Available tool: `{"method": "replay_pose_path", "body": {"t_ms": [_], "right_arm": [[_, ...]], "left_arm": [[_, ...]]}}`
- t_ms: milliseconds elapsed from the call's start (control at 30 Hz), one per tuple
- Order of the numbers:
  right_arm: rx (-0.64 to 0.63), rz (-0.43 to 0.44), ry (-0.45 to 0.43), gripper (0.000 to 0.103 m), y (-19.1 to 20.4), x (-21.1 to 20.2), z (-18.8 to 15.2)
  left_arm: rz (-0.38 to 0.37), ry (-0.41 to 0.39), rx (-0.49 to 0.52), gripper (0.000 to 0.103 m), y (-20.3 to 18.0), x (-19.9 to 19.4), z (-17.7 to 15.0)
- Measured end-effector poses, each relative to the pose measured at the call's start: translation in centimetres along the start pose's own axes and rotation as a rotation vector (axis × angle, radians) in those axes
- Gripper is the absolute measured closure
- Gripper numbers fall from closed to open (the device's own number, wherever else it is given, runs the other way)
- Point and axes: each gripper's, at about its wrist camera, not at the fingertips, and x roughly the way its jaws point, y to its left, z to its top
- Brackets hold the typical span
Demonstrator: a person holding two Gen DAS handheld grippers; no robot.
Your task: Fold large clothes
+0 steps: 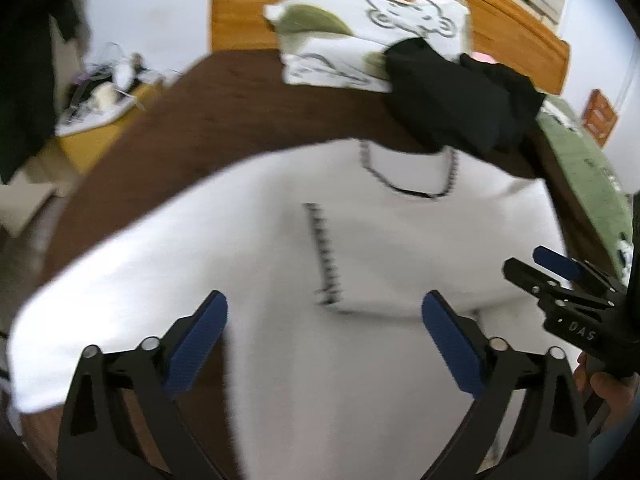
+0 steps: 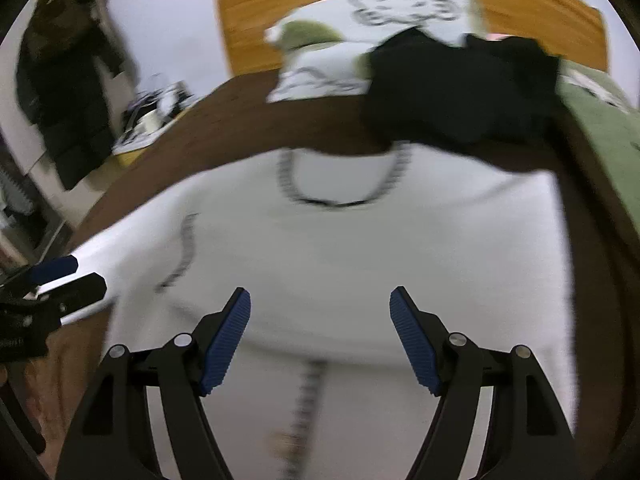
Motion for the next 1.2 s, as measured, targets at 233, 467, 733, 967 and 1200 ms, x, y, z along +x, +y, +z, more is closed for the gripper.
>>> {"method": "replay_pose_path", "body": {"t_ms": [233, 467, 733, 967, 1200], "right_arm": [[0.057, -0.144, 0.011, 0.061, -9.6, 1.3, 0.6], [0.087, -0.216, 0.023, 0.071, -14.4, 4.0, 1.9], [0.090, -0.211, 0.098, 0.065, -16.7, 8.4, 1.7], [0.075, -0.219, 0.102, 0.061, -16.8, 9.0, 1.6], [0.056, -0.231, 0.127, 0.060, -16.4, 8.9, 2.4]], "left_arm": [[-0.099, 0.019, -0.012, 0.017, -4.0, 6.2, 1.4], [-0.129, 0.057, 0.012, 0.017, -6.9, 10.8, 2.0], [-0.086, 0.077, 0.086, 0.009, -8.1, 13.1, 0.7], [-0.075, 0.057, 0.084, 0.009, -8.1, 13.2, 0.5], [-0.071, 0.073, 0.094, 0.007, -8.4, 12.8, 0.7]]}}
